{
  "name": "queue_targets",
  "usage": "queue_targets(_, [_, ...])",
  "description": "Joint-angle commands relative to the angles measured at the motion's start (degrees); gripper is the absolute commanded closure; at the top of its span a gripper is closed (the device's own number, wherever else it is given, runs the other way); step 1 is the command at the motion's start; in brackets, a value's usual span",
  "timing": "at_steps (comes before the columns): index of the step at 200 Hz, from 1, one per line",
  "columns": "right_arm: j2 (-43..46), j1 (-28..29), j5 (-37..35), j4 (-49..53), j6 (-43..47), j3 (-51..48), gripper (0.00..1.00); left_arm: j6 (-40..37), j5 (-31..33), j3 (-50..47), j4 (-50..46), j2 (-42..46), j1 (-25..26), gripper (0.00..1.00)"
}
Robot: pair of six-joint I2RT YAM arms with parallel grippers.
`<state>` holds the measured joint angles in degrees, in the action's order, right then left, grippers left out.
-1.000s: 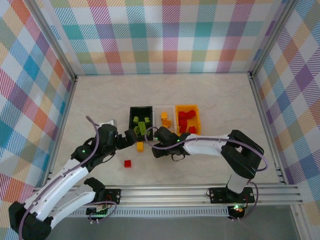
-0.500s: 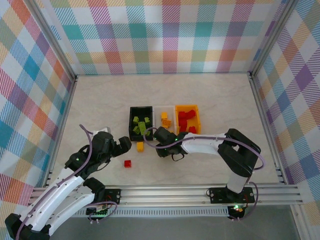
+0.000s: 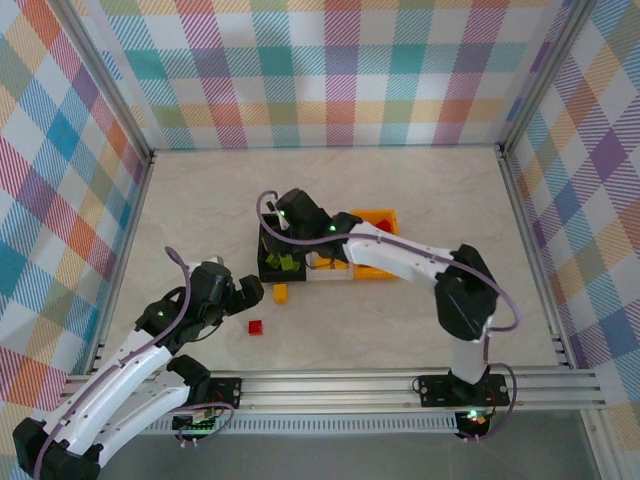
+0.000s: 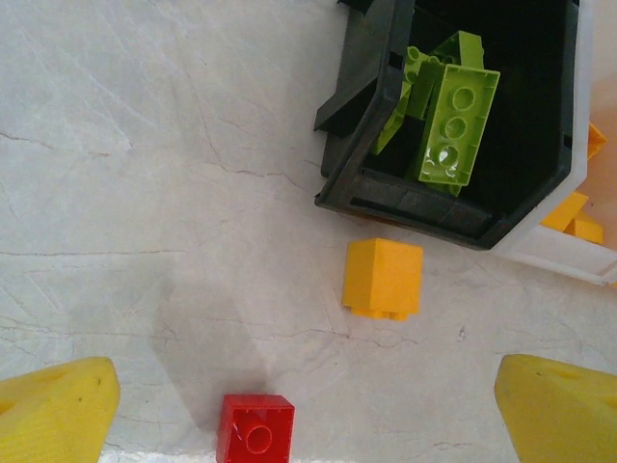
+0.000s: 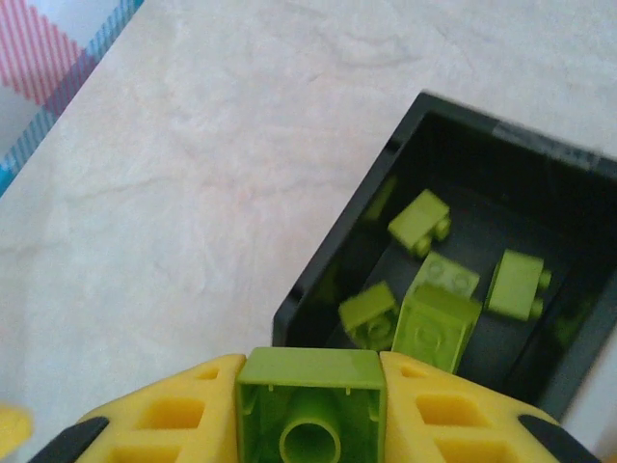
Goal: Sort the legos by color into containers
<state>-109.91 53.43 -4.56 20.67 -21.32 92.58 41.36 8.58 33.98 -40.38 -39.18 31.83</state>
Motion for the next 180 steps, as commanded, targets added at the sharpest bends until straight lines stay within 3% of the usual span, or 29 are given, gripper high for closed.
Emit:
queue_targets(1, [-6.1,-1.6,1.11,5.71,1.28,5.58,0.67,0.0,-1.82,-0.93,0.76,-0.7,0.07,0.0])
queue_targets(50, [-13.78,-3.79,-1.15,8.71,1.02,15.49,0.64,-1.36,-3.21,-0.14,1.66,-3.44,0.07,0.0])
queue_targets(79, [-15.14,-3.94,-1.33,10.32,1.54,18.29,0.42,-2.36,-4.6,-0.14,2.65,-4.4,0.07,0.0])
queue_targets(103, [-12.87,-3.93,-2.28,9.25,1.68,17.19,0.34,-3.81,-6.2,0.45,3.46,-6.17,0.15,0.0])
queue_targets(126, [-8.06,-4.2,-3.34,6.85,0.77,12.05,0.32,-4.97,-6.38,1.72,4.73,-9.52,1.53,0.05])
queue_targets(180, [10.12,-4.5,-4.63,-3.65,-2.06,-13.09,0.3,-5.0,0.61,5.11,10.31,-26.76,12.58,0.16])
